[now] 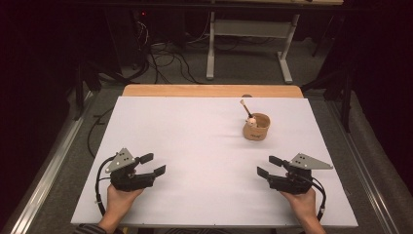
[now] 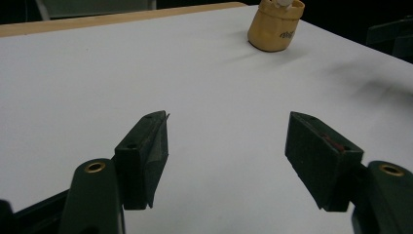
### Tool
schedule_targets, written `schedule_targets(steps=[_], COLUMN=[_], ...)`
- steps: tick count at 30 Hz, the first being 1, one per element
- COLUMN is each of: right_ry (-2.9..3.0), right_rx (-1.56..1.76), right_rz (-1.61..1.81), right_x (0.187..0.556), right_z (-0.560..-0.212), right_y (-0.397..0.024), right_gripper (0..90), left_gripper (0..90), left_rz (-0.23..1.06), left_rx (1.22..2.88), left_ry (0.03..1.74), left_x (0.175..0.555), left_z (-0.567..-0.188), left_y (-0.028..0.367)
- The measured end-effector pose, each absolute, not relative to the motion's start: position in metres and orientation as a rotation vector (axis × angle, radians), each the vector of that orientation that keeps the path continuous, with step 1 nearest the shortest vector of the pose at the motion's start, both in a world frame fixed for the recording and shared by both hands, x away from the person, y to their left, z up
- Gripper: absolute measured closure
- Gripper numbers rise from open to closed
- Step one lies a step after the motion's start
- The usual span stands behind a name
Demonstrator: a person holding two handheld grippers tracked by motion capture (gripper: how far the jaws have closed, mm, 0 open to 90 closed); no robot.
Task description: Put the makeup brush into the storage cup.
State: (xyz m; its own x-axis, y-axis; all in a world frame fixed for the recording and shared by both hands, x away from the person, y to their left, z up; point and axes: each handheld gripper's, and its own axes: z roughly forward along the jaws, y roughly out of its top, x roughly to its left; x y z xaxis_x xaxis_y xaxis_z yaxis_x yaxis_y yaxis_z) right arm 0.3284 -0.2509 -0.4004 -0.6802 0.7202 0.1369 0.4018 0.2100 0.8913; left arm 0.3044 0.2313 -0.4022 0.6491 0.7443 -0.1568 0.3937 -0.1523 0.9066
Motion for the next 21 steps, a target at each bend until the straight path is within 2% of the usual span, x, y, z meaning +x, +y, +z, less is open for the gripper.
schedule_targets(steps=[21], right_ry=[2.17], right_rx=[1.066], right_rz=[1.421], right_x=[0.3287], right_z=[-0.403], right_y=[-0.2525], right_gripper=[34.7], left_gripper=[33.2], left_rz=[0.388], left_rx=[1.777], left_ry=[0.912], left_x=[0.3049], left_z=[-0.4025], left_y=[0.2306])
